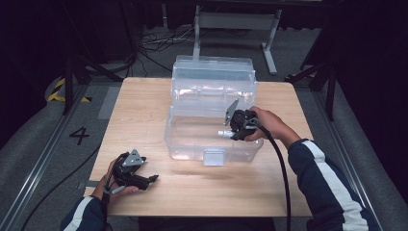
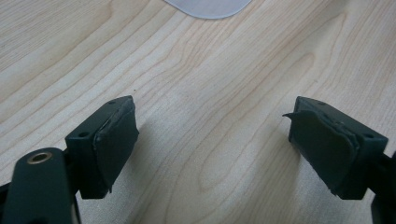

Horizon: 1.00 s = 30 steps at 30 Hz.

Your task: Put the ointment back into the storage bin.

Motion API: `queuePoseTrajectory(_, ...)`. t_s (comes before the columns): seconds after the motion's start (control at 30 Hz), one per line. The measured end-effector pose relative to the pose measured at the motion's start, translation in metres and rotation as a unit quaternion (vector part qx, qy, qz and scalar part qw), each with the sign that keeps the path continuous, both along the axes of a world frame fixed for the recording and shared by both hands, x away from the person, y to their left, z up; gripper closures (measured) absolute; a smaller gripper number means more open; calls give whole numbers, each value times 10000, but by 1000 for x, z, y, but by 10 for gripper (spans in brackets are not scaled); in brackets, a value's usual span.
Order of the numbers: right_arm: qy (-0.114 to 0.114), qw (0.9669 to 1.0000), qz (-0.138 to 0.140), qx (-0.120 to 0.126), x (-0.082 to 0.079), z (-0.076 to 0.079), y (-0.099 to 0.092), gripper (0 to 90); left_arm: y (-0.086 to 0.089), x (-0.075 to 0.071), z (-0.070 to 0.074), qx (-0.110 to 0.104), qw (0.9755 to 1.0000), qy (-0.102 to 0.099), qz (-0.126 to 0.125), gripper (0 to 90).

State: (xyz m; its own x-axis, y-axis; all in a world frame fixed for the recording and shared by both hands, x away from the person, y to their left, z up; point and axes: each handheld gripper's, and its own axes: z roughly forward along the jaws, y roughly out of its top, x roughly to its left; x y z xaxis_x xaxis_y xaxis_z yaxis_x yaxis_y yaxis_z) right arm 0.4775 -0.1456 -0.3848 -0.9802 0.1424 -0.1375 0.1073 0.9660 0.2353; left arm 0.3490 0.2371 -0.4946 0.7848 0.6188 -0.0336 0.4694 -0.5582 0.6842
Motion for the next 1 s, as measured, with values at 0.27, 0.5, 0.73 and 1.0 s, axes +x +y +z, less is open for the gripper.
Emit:
queuePoseTrajectory(0.27,261,9996,30,-121,2,-10,2,706,0,0,0,-1,10000,1,-1,158)
queuePoseTrajectory(0.5,389,9991,69,-179,2,-16,4,706,0,0,0,-1,10000,1,1,157)
queuePoseTrajectory(0.73,477,9984,89,-305,1,-22,4,705,0,0,0,-1,10000,1,-1,158)
queuePoseTrajectory(1.0,561,9976,95,-395,0,-27,3,705,0,0,0,-1,10000,1,-1,157)
